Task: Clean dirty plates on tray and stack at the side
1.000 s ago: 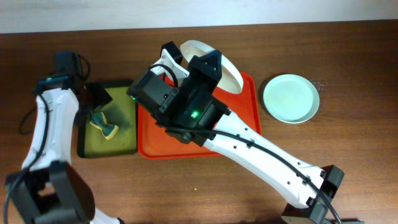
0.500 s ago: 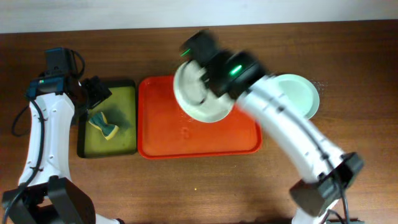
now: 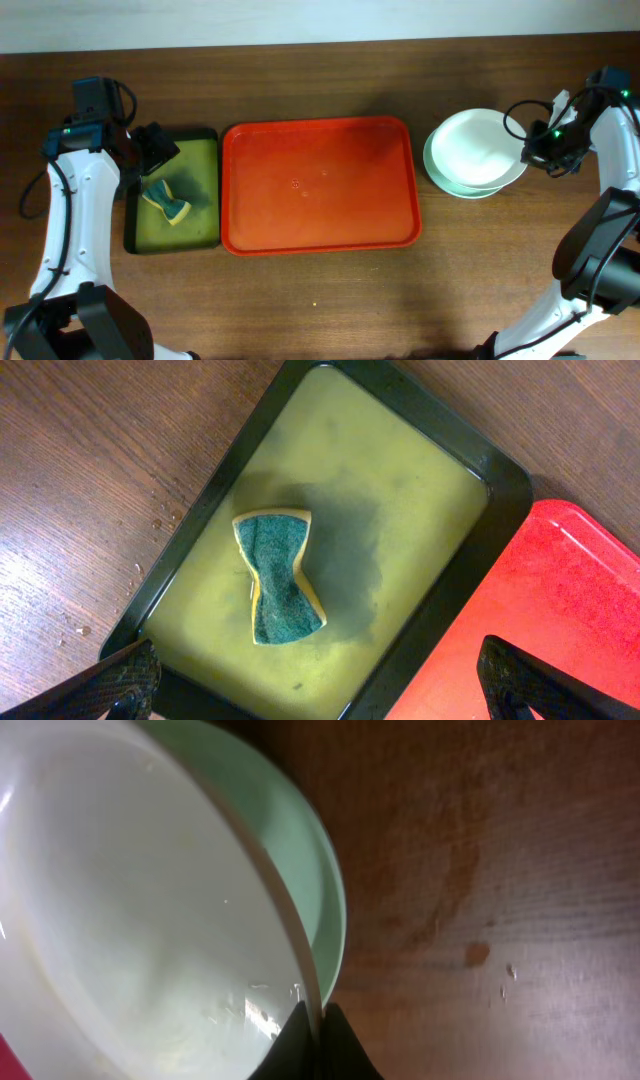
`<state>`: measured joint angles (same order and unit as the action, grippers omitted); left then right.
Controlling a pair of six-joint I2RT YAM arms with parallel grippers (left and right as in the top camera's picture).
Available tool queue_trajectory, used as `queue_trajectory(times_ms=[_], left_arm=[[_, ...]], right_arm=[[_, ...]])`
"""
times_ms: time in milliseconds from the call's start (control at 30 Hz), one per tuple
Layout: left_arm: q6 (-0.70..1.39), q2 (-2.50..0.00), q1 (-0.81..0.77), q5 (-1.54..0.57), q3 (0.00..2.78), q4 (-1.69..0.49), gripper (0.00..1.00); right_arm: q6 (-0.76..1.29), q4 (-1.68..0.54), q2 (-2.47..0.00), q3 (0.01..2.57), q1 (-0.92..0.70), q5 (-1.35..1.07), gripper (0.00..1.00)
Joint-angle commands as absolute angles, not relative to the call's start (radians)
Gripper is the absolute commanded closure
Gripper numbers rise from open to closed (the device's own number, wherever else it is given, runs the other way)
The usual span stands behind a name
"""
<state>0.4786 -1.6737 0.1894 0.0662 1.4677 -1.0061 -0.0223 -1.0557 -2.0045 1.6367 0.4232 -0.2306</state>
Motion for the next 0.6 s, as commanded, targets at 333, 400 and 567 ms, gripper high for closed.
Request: queue_trajectory(times_ms=[333, 400, 567], left_arm=[[0.47, -1.673, 0.191, 0.067, 1.473, -1.004, 0.01], [0.47, -1.673, 0.191, 0.067, 1.473, -1.005, 0.01], [0.47, -1.673, 0.191, 0.067, 1.473, -1.005, 0.01]], right_arm=[[-0.017, -1.087, -1.881, 1.526, 0.417, -0.26, 0.01], [-0.017, -1.161, -1.768, 1.526, 0.403, -0.263, 0.01], [-0.017, -1.337, -1.341, 1.526, 0.244, -0.337, 0.01]])
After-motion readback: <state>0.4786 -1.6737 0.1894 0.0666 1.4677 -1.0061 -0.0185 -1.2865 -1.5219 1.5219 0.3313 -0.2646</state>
